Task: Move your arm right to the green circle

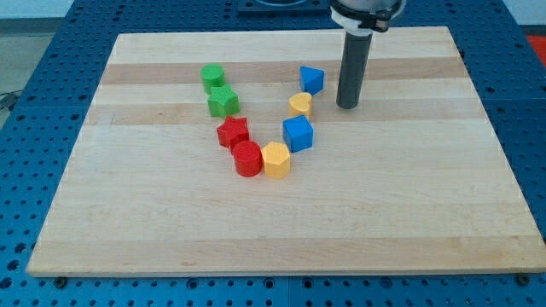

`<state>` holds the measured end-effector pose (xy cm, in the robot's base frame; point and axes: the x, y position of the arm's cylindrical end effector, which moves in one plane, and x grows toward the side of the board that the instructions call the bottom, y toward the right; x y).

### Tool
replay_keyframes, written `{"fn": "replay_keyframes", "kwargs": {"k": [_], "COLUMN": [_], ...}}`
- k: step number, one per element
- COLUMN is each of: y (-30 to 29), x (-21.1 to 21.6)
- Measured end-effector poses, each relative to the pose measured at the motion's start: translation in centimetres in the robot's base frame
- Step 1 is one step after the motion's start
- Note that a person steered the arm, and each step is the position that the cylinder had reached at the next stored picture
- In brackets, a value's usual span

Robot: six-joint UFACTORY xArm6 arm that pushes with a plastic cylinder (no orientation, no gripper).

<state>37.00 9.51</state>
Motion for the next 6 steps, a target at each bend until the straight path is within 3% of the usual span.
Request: {"fn": "replay_keyframes", "kwargs": {"k": [2, 4, 6], "y": [0.0, -1.7, -10.0], "x": [-0.6, -7.1, -9.9]}}
